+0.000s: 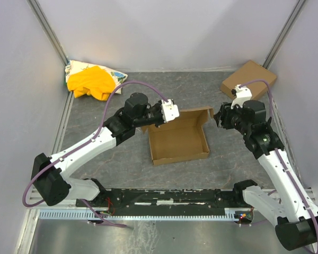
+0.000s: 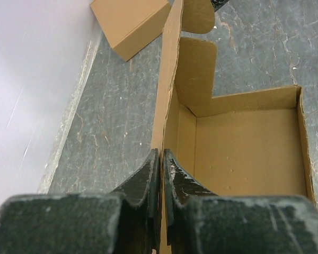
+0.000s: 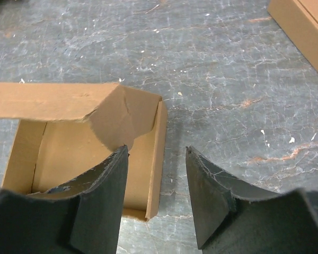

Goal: Fold the paper box

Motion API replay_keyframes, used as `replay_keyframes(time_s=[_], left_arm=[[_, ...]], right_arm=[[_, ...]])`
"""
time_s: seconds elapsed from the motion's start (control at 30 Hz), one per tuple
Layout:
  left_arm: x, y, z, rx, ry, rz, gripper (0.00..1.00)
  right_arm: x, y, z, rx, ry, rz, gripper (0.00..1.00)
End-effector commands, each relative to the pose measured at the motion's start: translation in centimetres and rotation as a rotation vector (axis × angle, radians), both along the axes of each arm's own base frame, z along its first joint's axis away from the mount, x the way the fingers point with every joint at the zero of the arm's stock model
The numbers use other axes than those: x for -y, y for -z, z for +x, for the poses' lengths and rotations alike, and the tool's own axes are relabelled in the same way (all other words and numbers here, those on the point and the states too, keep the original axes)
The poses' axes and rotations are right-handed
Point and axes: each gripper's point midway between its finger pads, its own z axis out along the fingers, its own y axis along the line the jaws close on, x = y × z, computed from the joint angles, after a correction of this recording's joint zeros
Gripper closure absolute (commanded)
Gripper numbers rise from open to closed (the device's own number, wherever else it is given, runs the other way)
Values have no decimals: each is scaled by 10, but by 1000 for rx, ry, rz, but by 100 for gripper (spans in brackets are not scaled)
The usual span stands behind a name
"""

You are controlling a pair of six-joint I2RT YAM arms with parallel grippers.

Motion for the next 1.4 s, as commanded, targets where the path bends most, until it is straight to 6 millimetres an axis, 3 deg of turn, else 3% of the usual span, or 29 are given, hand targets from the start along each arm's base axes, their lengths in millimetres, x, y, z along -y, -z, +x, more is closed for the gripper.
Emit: replay_keyframes(time_s=[0.0, 0.3, 0.8, 1.07, 1.37], left_arm=[[-6, 11, 2, -39, -34, 43, 89], [-5, 11, 5, -32, -37, 59, 89], [-3, 11, 8, -25, -38, 65, 89], [-2, 2, 9, -7, -31, 59, 89], [-4, -13, 9, 26, -31, 43, 89]], right_arm=[[-13, -33, -6, 69, -122, -12, 44], [-17, -54, -19, 50, -172, -18, 46], [-34, -36, 7, 27, -278, -54, 47], [-48, -24, 18, 17, -330, -26, 48], [-46, -21, 30, 21, -299, -25, 54]])
